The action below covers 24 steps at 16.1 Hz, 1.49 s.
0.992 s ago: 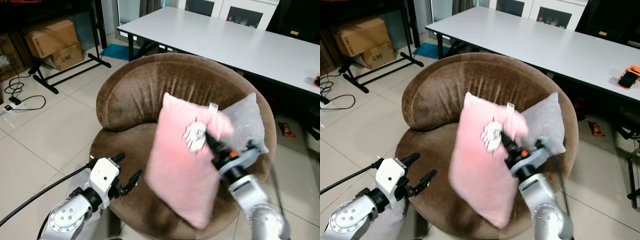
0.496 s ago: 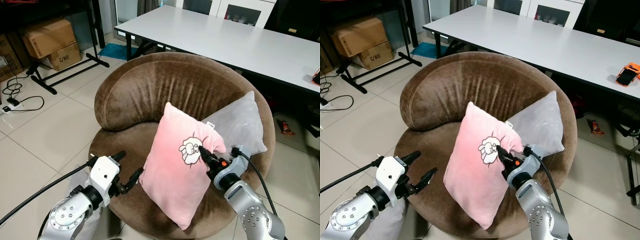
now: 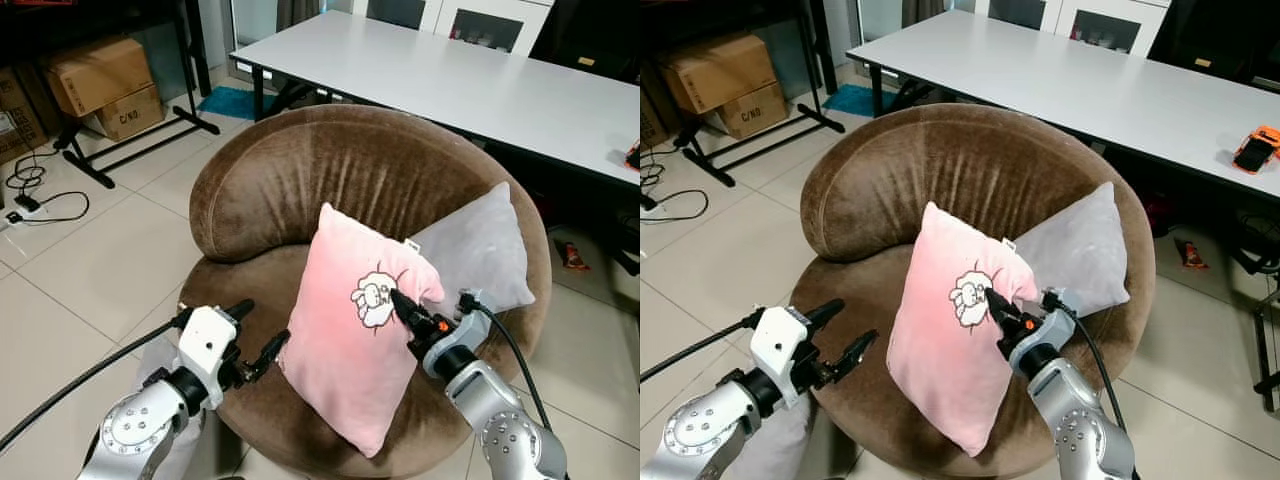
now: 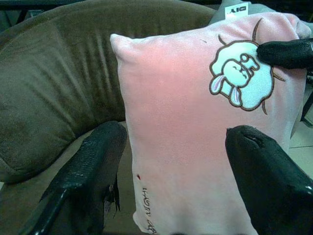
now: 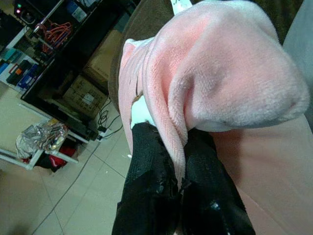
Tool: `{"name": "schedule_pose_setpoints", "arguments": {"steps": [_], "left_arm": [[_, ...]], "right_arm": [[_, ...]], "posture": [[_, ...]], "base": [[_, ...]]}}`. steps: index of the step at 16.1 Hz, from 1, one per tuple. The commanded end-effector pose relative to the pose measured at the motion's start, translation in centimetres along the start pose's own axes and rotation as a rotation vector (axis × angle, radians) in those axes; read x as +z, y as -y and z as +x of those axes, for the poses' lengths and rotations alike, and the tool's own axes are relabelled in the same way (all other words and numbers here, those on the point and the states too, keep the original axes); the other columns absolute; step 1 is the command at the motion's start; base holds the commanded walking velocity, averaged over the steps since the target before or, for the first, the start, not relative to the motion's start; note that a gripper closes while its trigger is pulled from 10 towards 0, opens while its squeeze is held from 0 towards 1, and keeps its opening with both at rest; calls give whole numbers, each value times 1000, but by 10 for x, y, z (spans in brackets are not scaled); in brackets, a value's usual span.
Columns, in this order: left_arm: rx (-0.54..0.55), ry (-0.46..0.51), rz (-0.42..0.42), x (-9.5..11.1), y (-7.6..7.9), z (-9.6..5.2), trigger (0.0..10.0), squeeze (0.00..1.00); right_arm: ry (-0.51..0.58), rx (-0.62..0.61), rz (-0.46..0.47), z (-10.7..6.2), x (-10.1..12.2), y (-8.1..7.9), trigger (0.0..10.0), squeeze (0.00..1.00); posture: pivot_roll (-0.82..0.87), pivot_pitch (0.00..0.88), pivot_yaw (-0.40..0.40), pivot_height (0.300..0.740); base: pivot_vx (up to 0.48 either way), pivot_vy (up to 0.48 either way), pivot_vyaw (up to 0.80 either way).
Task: Move the pillow to the sofa from floor
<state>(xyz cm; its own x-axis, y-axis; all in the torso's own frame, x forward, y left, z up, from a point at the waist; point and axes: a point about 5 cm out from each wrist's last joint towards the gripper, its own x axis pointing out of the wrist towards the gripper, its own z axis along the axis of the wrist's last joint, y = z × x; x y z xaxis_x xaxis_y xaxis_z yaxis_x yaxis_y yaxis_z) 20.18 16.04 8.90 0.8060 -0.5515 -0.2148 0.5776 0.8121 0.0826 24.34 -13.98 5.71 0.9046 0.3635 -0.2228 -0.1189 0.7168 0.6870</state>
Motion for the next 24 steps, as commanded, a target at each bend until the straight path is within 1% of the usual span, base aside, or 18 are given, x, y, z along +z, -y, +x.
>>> {"name": "schedule_pose_setpoints", "arguments": {"steps": [1, 3, 4, 5, 6, 7, 8, 9, 11, 12, 15, 16, 17, 18, 19, 21, 22, 24], "left_arm": [[3, 9, -4, 3, -2, 1, 10000, 1000], [17, 15, 3, 4, -4, 2, 10000, 1000], [74, 24, 47, 4, -10, 7, 10000, 1000], [113, 18, 67, 3, -14, 10, 10000, 1000], [198, -25, 129, -2, -23, 17, 10000, 1000], [269, -67, 152, -6, -29, 20, 10000, 1000], [400, -59, 206, -6, -38, 25, 10000, 380], [424, -78, 200, -9, -38, 25, 10000, 129], [427, -82, 194, -12, -35, 26, 10000, 0], [419, -76, 181, -15, -30, 29, 10000, 0], [419, -45, 175, -13, -26, 31, 10000, 0], [406, -10, 163, -8, -25, 32, 10000, 0], [405, 8, 149, -6, -26, 31, 10000, 0], [390, 7, 159, -6, -24, 30, 10000, 0], [377, 15, 153, -6, -21, 28, 10000, 0], [360, 16, 163, -7, -18, 26, 10000, 0], [354, 17, 160, -8, -16, 25, 10000, 0], [345, 20, 162, -8, -13, 26, 10000, 0]], "right_arm": [[28, 38, -24, 3, 10, -5, 10000, 1000], [15, 42, -59, 7, 11, -5, 10000, 1000], [-33, 48, -192, 12, 9, -5, 10000, 1000], [-49, 53, -261, 15, 9, -5, 10000, 1000], [-74, 61, -400, 19, 8, -7, 10000, 1000], [-75, 60, -458, 20, 8, -8, 10000, 1000], [-48, 32, -502, 24, 9, -8, 10000, 0], [-40, 15, -517, 24, 8, -7, 10000, 0], [-34, -8, -524, 24, 7, -3, 10000, 0], [-20, -27, -537, 24, 6, -1, 10000, 0], [31, -50, -535, 23, 9, -1, 10000, 0], [87, -54, -512, 21, 15, -3, 10000, 0], [121, -31, -454, 16, 20, -4, 10000, 0], [134, -6, -467, 11, 23, -6, 10000, 0], [109, 22, -488, 7, 20, -8, 10000, 0], [75, 58, -494, 2, 14, -10, 10000, 0], [42, 79, -516, -2, 8, -9, 10000, 0], [19, 77, -523, -1, 3, -9, 10000, 0]], "posture": [[68, 0, -77, 740], [73, 0, -82, 740], [81, 0, -90, 740], [87, 0, -94, 740], [88, 0, -94, 740], [91, 0, -93, 740], [93, 0, -95, 740], [90, 0, -92, 740], [89, 0, -92, 740], [86, 0, -91, 740], [84, 0, -89, 740], [84, 0, -88, 740], [83, 0, -84, 740], [80, 0, -82, 740], [78, 0, -78, 740], [78, 0, -78, 740], [78, 0, -77, 740], [80, 0, -80, 740]], "base": [[0, 0, 0], [0, 0, 0], [0, 0, 0], [0, 0, 0], [0, 0, 0], [0, 0, 0], [0, 0, 0], [0, 0, 0], [0, 0, 0], [0, 0, 0], [0, 0, 0], [0, 0, 0], [0, 0, 0], [0, 0, 0], [0, 0, 0], [0, 0, -778], [0, 0, -781], [0, 0, -781]]}}
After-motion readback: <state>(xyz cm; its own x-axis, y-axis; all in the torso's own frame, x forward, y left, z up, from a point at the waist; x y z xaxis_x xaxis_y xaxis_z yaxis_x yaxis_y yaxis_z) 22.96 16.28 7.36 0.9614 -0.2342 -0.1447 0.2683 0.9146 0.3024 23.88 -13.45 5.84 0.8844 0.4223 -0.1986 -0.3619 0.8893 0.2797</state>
